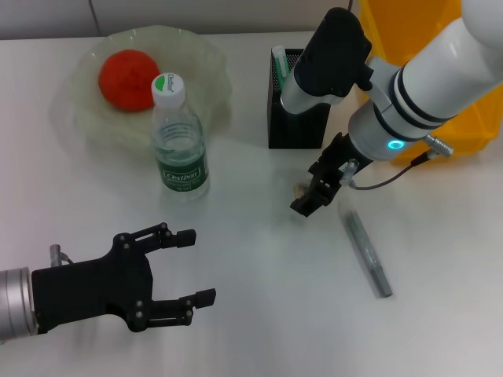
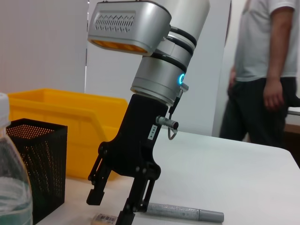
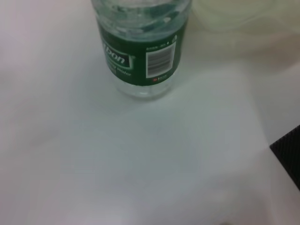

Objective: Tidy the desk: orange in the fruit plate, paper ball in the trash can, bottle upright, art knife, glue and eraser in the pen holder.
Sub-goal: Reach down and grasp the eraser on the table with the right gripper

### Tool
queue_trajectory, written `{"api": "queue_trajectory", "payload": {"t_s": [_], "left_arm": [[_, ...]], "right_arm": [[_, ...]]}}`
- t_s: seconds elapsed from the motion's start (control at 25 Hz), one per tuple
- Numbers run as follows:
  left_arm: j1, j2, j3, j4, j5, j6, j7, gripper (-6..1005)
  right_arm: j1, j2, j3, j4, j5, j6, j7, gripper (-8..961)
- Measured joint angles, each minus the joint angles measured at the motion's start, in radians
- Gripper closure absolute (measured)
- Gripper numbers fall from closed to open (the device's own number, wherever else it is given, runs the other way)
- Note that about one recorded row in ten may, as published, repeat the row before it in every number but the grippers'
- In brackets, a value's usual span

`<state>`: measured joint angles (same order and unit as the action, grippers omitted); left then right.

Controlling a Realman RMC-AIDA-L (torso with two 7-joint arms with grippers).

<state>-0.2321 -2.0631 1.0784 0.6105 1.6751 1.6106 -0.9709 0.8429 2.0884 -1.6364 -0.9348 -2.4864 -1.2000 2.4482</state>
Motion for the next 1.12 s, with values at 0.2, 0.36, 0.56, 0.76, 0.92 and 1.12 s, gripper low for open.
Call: {"api": "queue_trajectory", "payload": {"t_s": [0.2,0.36,0.56,0.76,0.92,1.12], "left_arm": [[0.001,0.0,0.0,0.0,0.0,0.0,0.0,142],[0.0,0.0,0.0,0.0,0.0,0.0,0.0,142],[0.001,0.0,0.0,0.0,0.0,0.0,0.0,142],[0.001,0.0,0.0,0.0,0.0,0.0,0.0,142],[0.001,0.0,0.0,0.0,0.0,0.001,0.0,142],[0.002,0.0,0.0,0.0,0.0,0.003,0.0,142]], "right_arm": [[0.022,-0.002,0.012,0.061,0.055,0.014,-0.024,261],[0.036,-0.002,0.015,0.092,0.055,0.028,-0.027,369],[0.05,-0.003,0.015,0.118,0.055,0.035,-0.026,482],[0.051,-0.003,0.015,0.119,0.048,0.033,-0.021,505],[0.051,-0.004,0.02,0.117,0.047,0.027,-0.019,507],[0.045,-0.005,0.04,0.109,0.046,0.017,-0.018,518]]}}
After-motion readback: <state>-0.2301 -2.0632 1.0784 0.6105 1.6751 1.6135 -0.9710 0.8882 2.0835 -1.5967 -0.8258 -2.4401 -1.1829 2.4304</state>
